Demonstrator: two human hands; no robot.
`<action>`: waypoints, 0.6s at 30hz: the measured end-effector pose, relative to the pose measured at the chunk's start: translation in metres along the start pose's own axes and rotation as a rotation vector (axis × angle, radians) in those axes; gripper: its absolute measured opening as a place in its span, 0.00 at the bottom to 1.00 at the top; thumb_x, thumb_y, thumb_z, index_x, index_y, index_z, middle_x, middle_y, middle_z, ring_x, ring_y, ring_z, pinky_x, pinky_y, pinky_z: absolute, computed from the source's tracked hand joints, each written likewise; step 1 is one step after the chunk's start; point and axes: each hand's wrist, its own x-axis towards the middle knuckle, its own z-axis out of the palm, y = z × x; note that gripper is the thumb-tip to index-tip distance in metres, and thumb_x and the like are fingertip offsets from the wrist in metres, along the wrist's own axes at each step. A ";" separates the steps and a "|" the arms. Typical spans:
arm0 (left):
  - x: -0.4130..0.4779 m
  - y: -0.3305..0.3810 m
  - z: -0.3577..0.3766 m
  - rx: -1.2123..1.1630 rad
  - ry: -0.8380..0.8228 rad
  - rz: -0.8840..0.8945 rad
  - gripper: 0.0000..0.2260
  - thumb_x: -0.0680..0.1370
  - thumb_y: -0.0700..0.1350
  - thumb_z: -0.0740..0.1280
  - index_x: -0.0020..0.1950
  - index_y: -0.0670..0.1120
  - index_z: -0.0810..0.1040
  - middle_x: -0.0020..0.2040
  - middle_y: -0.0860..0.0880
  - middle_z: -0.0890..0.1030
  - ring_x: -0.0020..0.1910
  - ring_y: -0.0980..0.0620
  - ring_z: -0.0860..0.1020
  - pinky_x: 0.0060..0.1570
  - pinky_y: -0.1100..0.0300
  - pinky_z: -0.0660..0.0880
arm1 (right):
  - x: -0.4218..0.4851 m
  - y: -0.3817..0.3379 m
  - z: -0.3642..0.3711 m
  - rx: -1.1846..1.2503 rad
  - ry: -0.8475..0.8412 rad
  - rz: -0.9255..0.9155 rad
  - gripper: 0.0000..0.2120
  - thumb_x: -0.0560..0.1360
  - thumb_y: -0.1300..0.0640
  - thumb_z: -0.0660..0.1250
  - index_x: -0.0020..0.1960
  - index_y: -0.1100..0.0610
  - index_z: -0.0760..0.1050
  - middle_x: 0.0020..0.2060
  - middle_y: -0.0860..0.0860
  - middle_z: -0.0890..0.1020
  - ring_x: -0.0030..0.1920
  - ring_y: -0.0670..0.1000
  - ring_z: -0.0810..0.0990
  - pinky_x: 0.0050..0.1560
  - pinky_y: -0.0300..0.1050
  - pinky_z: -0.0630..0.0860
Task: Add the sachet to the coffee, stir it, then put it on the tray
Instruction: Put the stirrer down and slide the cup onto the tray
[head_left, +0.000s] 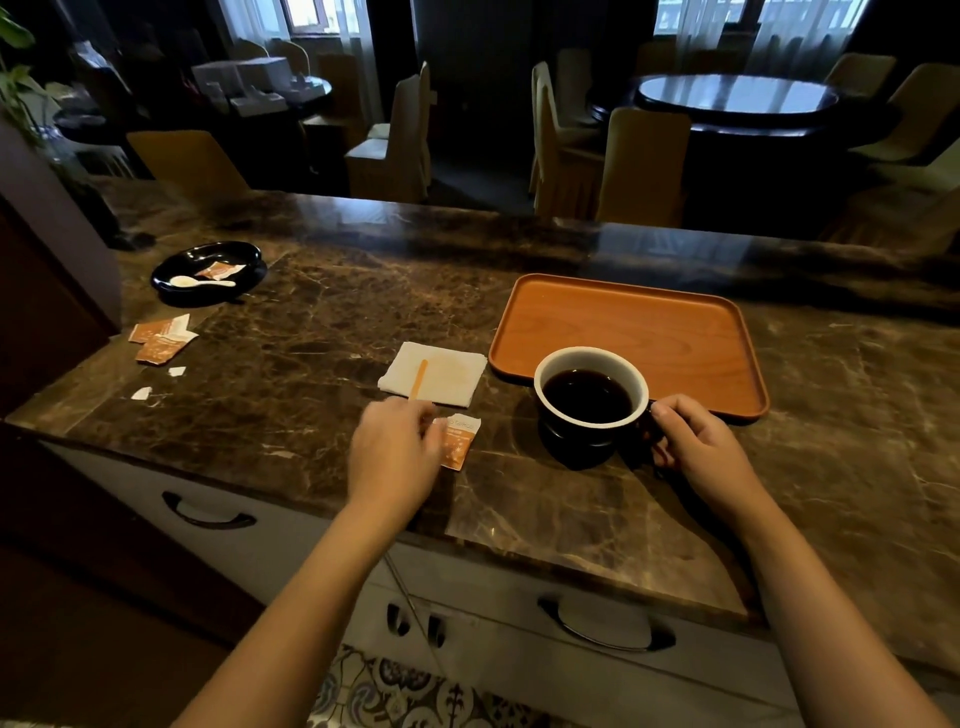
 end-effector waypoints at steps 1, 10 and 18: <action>-0.006 0.012 0.005 -0.041 -0.021 0.096 0.12 0.74 0.47 0.65 0.55 0.45 0.78 0.51 0.46 0.81 0.51 0.49 0.75 0.47 0.58 0.70 | 0.000 0.000 0.000 0.002 -0.001 0.005 0.12 0.80 0.55 0.58 0.44 0.62 0.74 0.23 0.45 0.72 0.25 0.43 0.70 0.26 0.35 0.69; -0.024 0.052 0.048 0.038 -0.439 0.392 0.31 0.76 0.61 0.53 0.73 0.43 0.55 0.76 0.43 0.55 0.74 0.48 0.51 0.70 0.56 0.46 | -0.001 -0.006 0.001 0.028 -0.030 0.068 0.13 0.80 0.54 0.58 0.39 0.53 0.74 0.28 0.47 0.73 0.28 0.45 0.70 0.28 0.38 0.68; -0.027 0.048 0.055 0.171 -0.439 0.468 0.35 0.74 0.66 0.44 0.73 0.43 0.48 0.76 0.42 0.49 0.75 0.48 0.45 0.69 0.57 0.38 | 0.011 -0.018 -0.011 -0.135 -0.131 0.179 0.14 0.79 0.52 0.58 0.43 0.60 0.74 0.33 0.53 0.76 0.31 0.47 0.72 0.33 0.42 0.68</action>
